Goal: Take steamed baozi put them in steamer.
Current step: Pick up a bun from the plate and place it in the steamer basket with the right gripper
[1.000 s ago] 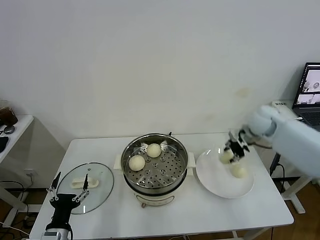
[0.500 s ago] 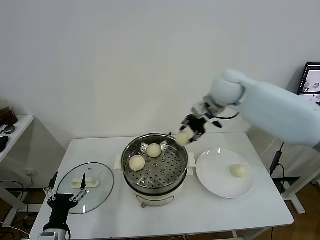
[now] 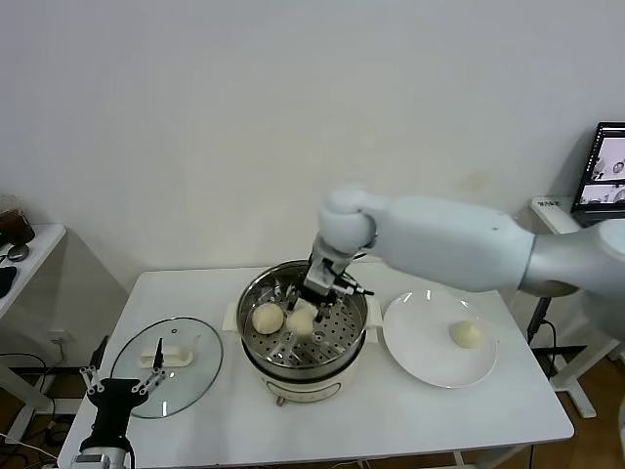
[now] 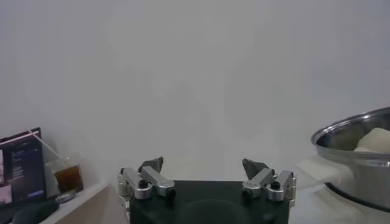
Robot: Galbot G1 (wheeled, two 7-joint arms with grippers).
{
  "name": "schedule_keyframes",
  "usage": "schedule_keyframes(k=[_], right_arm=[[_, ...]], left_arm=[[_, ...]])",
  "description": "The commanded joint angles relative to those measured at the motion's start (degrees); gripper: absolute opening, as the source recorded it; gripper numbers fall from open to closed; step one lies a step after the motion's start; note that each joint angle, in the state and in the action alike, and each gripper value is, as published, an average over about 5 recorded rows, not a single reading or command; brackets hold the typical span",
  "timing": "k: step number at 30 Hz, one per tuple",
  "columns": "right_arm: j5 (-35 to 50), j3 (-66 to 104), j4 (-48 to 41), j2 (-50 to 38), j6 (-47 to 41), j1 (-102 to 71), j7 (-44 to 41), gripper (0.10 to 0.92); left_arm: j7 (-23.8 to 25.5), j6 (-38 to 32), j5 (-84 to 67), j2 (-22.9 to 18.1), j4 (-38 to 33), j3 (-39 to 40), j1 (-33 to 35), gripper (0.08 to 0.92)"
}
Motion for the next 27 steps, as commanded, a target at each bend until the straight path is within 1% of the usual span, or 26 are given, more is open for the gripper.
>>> schedule_keyframes(k=[1, 9, 12, 14, 18, 22, 25, 27], right_arm=[[-7.3, -2.9, -0.3, 3.6, 9.8, -2.2, 1.1, 0.519], [-6.5, -3.3, 0.7, 2.7, 10.5, -2.0, 0.7, 0.522], [-6.2, -3.2, 1.1, 2.1, 10.5, -2.0, 1.1, 0.531], [-5.9, -3.0, 1.2, 1.7, 10.5, -2.1, 1.8, 0.553], [-5.2, -1.6, 1.6, 0.5, 9.9, -1.6, 2.3, 0.65], [-3.3, 0.9, 2.9, -3.1, 7.5, 1.1, 0.8, 0.765], [-1.9, 2.9, 3.5, -7.6, 2.5, 3.5, -0.4, 0.811], [-0.4, 4.2, 3.9, -11.7, -4.4, 4.7, -0.7, 0.819]], left_arm=[[0.0, 0.0, 0.0, -0.1, 0.3, 0.0, -0.2, 0.823], [0.0, 0.0, 0.0, -0.3, 0.5, 0.3, -0.5, 0.823], [0.0, 0.0, 0.0, -0.3, 0.6, 0.2, -0.5, 0.823], [-0.1, 0.0, -0.1, -0.2, 0.6, 0.1, -0.6, 0.823], [0.0, 0.3, -0.2, 0.0, 0.4, 0.0, -0.8, 0.823], [0.0, 0.5, -0.2, 0.1, 0.3, 0.1, -1.0, 0.823], [0.1, 0.6, -0.3, 0.4, 0.2, 0.1, -1.3, 0.823], [0.1, 0.6, -0.4, 0.7, 0.2, 0.0, -1.5, 0.823]])
